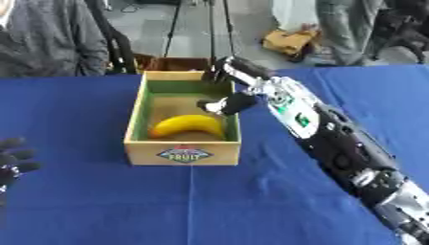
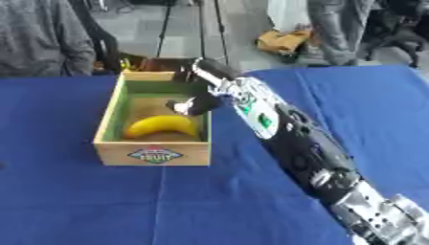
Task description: Pick up objects on the table and place them in the box.
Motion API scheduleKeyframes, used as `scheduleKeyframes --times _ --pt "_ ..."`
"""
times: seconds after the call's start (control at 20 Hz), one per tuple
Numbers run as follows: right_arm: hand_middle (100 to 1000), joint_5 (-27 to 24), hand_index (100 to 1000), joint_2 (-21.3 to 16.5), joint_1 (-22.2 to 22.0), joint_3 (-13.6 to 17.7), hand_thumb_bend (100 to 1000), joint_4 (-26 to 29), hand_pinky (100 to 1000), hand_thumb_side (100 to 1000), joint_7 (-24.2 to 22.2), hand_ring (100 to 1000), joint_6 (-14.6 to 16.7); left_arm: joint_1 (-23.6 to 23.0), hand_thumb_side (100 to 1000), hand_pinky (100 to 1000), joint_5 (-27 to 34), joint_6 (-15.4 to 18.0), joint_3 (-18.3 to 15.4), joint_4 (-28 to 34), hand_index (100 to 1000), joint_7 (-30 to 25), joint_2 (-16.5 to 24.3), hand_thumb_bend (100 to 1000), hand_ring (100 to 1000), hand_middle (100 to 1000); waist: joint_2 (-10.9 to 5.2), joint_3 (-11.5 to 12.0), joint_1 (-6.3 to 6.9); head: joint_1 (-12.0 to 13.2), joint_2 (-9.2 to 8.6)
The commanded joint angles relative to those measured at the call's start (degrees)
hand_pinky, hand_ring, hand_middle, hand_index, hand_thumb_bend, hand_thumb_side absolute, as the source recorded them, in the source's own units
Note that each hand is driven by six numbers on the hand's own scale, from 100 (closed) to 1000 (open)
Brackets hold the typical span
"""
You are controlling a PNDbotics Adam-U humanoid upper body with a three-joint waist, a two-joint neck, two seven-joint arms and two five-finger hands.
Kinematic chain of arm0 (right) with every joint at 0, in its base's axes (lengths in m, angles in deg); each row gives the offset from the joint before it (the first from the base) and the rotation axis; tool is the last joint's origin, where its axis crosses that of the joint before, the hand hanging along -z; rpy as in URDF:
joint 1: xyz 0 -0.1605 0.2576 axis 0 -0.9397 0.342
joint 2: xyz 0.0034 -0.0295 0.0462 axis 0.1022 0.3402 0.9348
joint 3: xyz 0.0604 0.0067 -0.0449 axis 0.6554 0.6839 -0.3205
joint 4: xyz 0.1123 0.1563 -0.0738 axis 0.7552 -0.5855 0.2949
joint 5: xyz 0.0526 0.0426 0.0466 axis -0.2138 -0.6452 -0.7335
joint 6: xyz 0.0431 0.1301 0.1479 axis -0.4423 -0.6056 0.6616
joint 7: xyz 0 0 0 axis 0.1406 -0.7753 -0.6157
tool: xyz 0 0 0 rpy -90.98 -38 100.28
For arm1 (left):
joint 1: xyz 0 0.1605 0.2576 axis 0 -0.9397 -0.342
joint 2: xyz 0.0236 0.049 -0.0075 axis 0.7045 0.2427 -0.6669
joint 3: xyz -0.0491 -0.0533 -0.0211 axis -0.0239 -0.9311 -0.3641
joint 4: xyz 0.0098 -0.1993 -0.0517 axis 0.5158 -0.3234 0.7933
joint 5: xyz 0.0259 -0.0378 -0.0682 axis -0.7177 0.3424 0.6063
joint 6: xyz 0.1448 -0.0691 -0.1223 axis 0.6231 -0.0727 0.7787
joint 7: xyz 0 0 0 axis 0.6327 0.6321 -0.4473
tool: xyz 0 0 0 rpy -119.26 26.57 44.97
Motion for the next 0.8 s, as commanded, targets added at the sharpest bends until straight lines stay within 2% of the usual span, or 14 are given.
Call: scheduleKeyframes --times 0.05,0.25,0.35,0.45,0.55,0.8 --pt "611 -3.28 737 -3.94 -1.61 2.34 326 5.65 674 467 3.07 630 -0.03 -0.22 950 693 -0.49 0.27 -1.17 0.46 544 0.74 1.81 265 716 721 -1.34 -1.3 0.13 3.0 0.17" --pt "604 -6.98 733 -5.61 -7.38 4.04 293 11.67 671 480 6.78 623 0.93 -1.26 949 693 -0.93 0.72 -2.47 0.19 544 1.93 2.76 266 716 721 -1.9 -6.2 -0.14 6.76 0.01" --pt "593 -8.79 720 -4.81 -10.3 5.42 283 14.6 667 491 8.58 612 0.06 -1.5 949 692 -1.15 0.9 -3.01 0.13 544 2.47 3.19 265 715 721 -1.96 -8.34 -0.28 8.21 0.0" --pt "585 -10.57 709 -2.92 -13.2 6.96 276 17.5 661 496 10.37 602 -1.5 -1.87 951 692 -1.31 1.06 -3.46 0.03 543 2.93 3.48 264 715 721 -1.92 -9.67 -0.16 9.35 -0.24" --pt "580 -12.36 702 -0.39 -16.1 9.27 204 19.7 658 539 12.15 597 -3.23 -2.32 951 692 -1.47 1.24 -4.03 -0.13 543 3.49 3.8 264 715 721 -1.88 -10.98 -0.05 10.39 -0.24" --pt "584 -16.72 703 6.49 -23.19 12.55 165 23.46 660 585 16.52 596 -7.58 -2.96 953 692 -1.83 1.6 -5.12 -0.43 543 4.68 4.25 268 715 721 -1.77 -13.05 -0.33 10.98 -0.05"
